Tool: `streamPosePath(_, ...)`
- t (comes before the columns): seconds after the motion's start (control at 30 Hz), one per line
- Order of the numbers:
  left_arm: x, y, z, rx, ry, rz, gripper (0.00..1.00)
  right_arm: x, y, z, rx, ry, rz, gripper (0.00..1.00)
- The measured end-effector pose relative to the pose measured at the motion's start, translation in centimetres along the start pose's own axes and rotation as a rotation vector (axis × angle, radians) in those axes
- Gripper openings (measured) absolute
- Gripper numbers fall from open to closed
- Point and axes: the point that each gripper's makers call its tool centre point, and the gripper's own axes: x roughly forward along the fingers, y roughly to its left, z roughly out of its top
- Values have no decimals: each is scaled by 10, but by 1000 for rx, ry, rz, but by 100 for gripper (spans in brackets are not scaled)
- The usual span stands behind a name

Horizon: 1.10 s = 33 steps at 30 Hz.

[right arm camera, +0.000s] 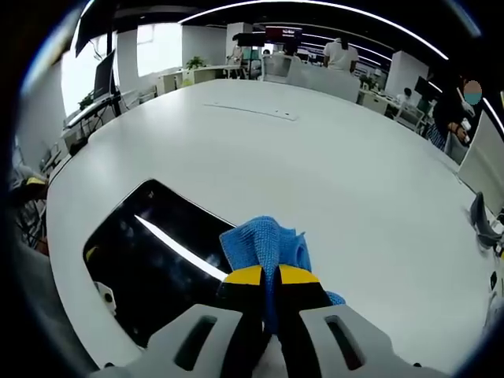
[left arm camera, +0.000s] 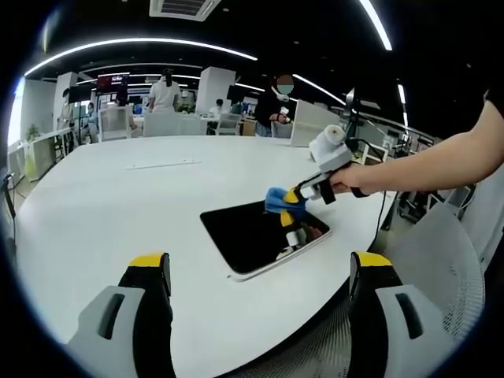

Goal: Wipe the mirror surface with the cleaning cloth until all visible marks leave the cleaned area.

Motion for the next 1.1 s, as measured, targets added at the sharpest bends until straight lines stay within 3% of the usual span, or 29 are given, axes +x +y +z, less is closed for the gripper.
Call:
streamPosePath(0.47,-1,1,0,-1,-1,2,94,14,36,18,-30,-16,59,0)
streamPosePath(0.73,-2,1,0,11,-3,1,94,22,68,30,-56,-23,89,0)
streamPosePath(1.1,-4,0,0,12,-6,-3,93,25,88,37,-63,-30,108,0)
